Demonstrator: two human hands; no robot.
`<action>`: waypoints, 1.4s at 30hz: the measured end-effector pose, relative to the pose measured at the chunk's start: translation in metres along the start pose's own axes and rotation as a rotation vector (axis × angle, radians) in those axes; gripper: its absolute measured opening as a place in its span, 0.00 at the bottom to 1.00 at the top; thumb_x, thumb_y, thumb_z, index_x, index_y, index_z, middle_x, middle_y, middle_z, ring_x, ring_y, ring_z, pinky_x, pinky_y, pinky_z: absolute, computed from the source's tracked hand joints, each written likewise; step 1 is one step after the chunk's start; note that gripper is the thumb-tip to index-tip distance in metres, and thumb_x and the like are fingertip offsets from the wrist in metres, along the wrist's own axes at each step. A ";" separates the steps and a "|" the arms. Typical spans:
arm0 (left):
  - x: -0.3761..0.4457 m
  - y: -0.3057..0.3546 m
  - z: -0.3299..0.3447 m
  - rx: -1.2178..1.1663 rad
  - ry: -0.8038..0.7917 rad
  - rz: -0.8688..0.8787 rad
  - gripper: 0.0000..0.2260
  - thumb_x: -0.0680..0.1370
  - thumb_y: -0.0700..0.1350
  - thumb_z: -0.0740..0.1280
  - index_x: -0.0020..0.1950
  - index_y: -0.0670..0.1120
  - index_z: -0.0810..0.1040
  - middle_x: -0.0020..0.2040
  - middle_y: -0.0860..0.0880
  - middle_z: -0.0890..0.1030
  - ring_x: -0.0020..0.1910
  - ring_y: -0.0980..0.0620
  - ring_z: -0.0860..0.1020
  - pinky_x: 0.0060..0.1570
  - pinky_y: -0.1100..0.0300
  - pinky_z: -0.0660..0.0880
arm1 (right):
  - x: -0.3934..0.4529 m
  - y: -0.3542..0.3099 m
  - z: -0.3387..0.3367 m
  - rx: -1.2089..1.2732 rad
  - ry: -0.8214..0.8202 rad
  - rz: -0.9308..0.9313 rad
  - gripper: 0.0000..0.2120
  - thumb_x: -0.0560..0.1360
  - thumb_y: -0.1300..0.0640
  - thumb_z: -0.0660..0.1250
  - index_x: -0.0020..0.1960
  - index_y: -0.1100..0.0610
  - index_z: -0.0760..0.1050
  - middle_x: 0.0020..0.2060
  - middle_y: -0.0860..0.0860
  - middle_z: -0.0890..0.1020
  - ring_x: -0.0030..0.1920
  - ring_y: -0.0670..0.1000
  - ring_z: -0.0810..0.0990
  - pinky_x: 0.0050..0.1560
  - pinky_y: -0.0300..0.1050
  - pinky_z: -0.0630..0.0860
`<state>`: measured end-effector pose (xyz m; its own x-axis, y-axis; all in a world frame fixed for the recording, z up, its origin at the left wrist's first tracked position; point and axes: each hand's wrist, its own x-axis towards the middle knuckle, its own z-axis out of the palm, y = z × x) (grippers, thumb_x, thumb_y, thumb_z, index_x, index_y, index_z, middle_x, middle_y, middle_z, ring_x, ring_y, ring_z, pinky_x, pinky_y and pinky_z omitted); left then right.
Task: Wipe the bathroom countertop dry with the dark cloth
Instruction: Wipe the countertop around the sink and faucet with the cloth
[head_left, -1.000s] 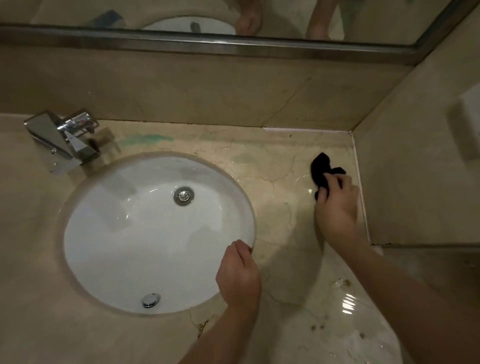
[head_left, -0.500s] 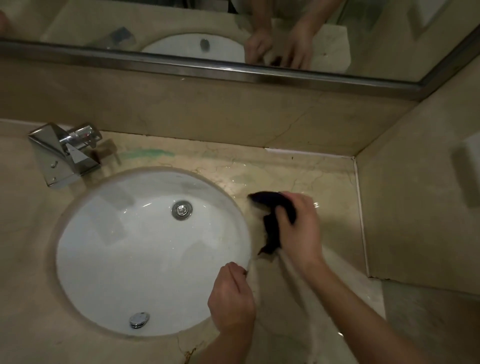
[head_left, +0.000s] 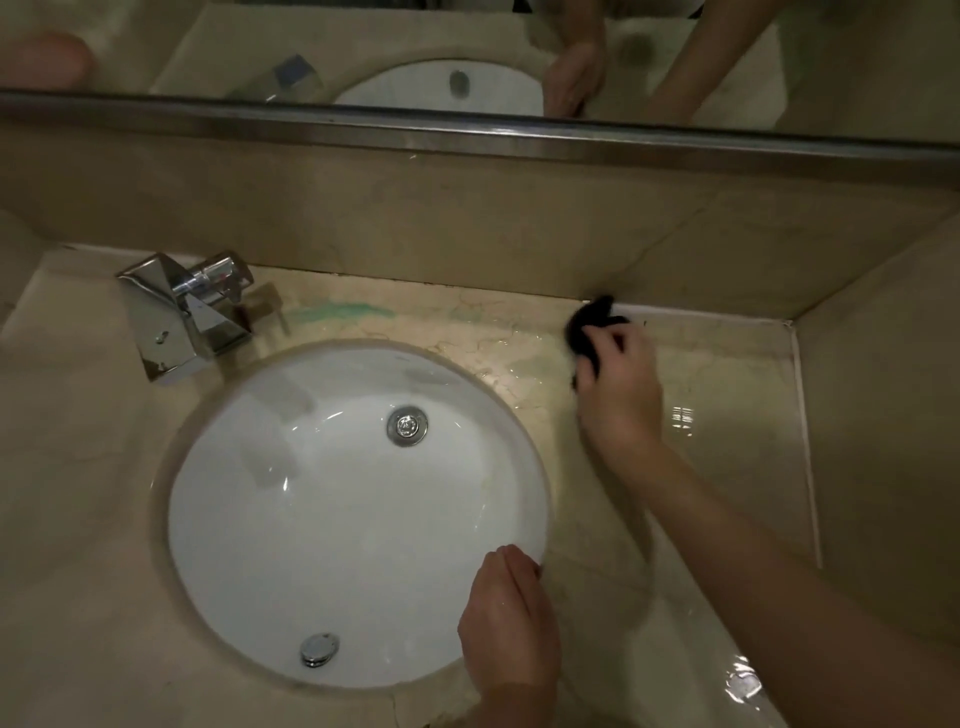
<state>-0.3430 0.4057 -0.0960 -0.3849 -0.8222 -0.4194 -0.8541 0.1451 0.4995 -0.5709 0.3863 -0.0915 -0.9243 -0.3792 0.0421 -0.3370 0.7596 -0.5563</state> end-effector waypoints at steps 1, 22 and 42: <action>0.001 0.000 0.000 0.004 0.002 0.003 0.15 0.82 0.49 0.51 0.39 0.53 0.71 0.37 0.55 0.75 0.38 0.57 0.74 0.40 0.61 0.67 | -0.008 -0.016 0.008 0.001 -0.065 -0.072 0.18 0.77 0.62 0.67 0.67 0.58 0.76 0.64 0.57 0.74 0.62 0.59 0.72 0.53 0.53 0.75; 0.101 -0.089 -0.122 -0.351 0.196 0.140 0.09 0.83 0.49 0.61 0.61 0.56 0.76 0.57 0.61 0.77 0.55 0.59 0.77 0.59 0.56 0.74 | -0.011 0.015 -0.032 -0.072 0.078 0.219 0.19 0.82 0.57 0.64 0.71 0.61 0.73 0.67 0.62 0.71 0.61 0.66 0.75 0.61 0.55 0.72; 0.213 -0.195 -0.223 0.081 0.408 0.202 0.31 0.74 0.39 0.73 0.76 0.44 0.67 0.77 0.42 0.65 0.76 0.40 0.61 0.74 0.44 0.60 | -0.007 -0.141 0.077 0.046 -0.361 -0.306 0.14 0.79 0.63 0.68 0.64 0.57 0.80 0.62 0.55 0.77 0.58 0.54 0.76 0.59 0.43 0.70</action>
<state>-0.1803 0.0789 -0.1136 -0.3917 -0.9199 0.0210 -0.8067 0.3543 0.4729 -0.5026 0.2411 -0.0772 -0.6598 -0.7475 -0.0770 -0.5680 0.5632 -0.6002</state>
